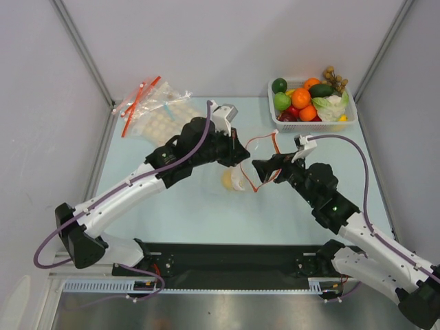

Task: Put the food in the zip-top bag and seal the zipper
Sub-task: Place the fake fruit in the zipper food storage bag, then pick up the fake vegetable from the bin.

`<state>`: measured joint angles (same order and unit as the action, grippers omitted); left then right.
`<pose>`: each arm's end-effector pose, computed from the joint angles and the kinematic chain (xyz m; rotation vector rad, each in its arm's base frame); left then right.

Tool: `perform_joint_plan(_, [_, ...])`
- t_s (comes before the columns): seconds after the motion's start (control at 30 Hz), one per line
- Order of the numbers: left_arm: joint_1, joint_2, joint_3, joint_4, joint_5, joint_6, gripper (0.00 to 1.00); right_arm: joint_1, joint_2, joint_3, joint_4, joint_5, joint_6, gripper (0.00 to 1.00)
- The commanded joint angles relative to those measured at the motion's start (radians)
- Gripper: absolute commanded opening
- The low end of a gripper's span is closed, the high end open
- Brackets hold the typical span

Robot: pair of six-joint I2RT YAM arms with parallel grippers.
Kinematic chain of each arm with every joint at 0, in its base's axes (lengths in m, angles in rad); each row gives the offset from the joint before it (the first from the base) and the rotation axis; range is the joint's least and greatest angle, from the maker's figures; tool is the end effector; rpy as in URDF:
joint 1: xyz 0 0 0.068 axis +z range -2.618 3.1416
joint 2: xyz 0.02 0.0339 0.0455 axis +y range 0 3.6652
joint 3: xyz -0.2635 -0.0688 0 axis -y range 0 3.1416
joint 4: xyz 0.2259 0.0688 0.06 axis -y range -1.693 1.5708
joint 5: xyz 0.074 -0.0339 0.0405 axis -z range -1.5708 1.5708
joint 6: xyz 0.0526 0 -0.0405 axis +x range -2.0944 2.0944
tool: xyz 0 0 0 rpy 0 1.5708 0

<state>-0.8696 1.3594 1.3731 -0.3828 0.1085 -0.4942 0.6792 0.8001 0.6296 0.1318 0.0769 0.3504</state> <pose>0.1941 -0.2387 0.3887 0.4628 2.0231 -0.9833 0.1547 0.1197 0.3184 -0.2108 1.6458 0.7299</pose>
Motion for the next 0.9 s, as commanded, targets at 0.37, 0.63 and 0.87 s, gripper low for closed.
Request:
perform_joint_plan(0.37, [0.095, -0.036, -0.039, 0.048, 0.034, 0.02, 0.0, 0.013, 0.105, 0.173, -0.233, 0.135, 0.024, 0.71])
perform_joint_plan(0.63, [0.093, -0.054, -0.054, 0.025, -0.062, 0.049, 0.0, 0.04, 0.087, 0.182, -0.258, 0.231, 0.015, 0.72])
perform_joint_plan(0.87, [0.093, -0.082, -0.129, 0.088, -0.104, 0.06, 0.0, 0.043, 0.093, 0.199, -0.288, 0.277, 0.004, 0.74])
